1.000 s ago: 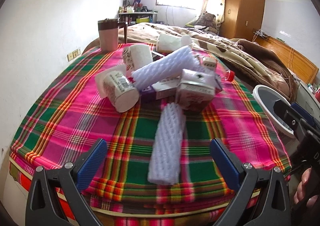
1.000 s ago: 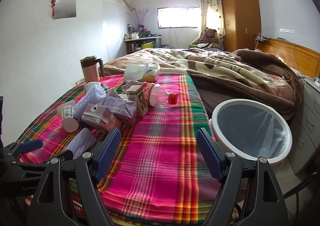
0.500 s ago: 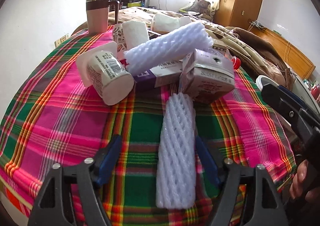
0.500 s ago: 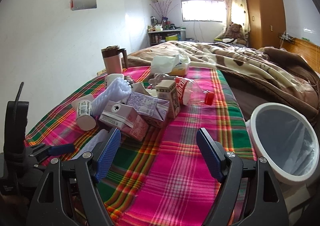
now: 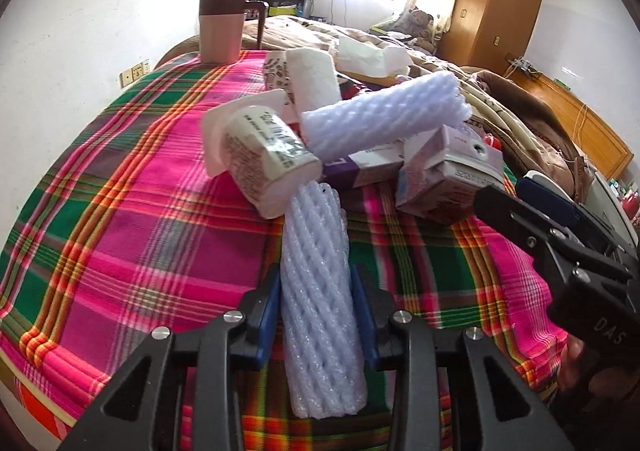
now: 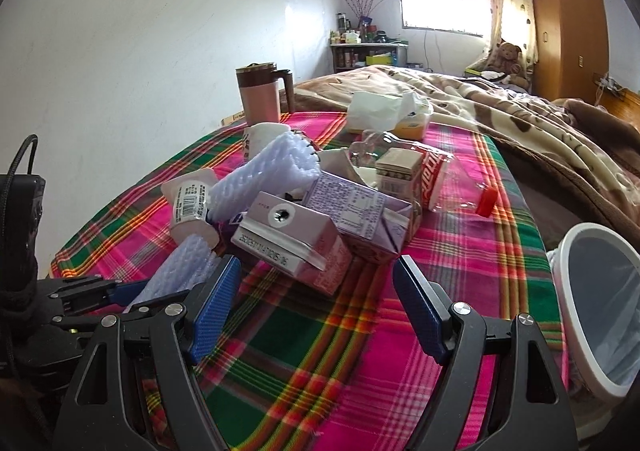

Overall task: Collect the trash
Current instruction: 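Grasp the white foam mesh sleeve with the left tool while the right tool reaches toward the pink carton, then grasp and lift the pink milk carton with the right tool while the left tool holds the sleeve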

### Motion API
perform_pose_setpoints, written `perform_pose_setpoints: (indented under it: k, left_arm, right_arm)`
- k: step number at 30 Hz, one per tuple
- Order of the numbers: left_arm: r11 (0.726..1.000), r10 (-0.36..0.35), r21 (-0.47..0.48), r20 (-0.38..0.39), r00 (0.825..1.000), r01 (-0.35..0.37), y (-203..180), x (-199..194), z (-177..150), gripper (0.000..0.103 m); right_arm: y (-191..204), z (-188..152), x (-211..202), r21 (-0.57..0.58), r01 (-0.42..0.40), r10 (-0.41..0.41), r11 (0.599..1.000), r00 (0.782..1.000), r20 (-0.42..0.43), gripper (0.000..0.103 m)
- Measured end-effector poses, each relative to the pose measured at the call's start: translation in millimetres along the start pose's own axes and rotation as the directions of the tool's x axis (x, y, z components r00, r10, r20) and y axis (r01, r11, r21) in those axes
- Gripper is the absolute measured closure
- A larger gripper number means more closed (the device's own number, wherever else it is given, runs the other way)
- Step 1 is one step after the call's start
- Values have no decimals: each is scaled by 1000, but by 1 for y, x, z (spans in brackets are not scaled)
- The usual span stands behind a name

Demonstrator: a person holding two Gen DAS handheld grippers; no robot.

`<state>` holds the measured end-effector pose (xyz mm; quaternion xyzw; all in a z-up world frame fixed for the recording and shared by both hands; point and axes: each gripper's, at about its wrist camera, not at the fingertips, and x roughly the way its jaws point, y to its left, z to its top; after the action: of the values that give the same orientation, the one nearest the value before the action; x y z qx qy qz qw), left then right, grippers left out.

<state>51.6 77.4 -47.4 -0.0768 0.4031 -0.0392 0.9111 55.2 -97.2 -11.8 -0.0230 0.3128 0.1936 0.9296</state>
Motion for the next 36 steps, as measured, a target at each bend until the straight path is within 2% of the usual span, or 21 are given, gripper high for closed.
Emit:
perform_pose_setpoints:
  k: [3, 12, 19, 22, 36]
  left_arm:
    - [1000, 9, -12, 3, 1000, -9, 4, -1, -1, 67]
    - [999, 24, -38, 2, 1000, -24, 13, 1, 4, 67]
    - [999, 18, -42, -2, 1000, -18, 14, 1, 5, 67]
    - [999, 13, -45, 1, 1000, -13, 15, 1, 6, 67]
    - [999, -26, -36, 18, 1000, 27, 2, -8, 4, 70]
  right_arm:
    - [3, 2, 4, -20, -1, 1, 1000, 1000, 3, 23]
    - [6, 9, 20, 18, -43, 44, 999, 999, -28, 23]
    - [8, 6, 27, 32, -39, 41, 999, 998, -53, 24]
    - [7, 6, 26, 45, -34, 37, 998, 998, -46, 31]
    - [-2, 0, 14, 109, -35, 37, 993, 999, -16, 31]
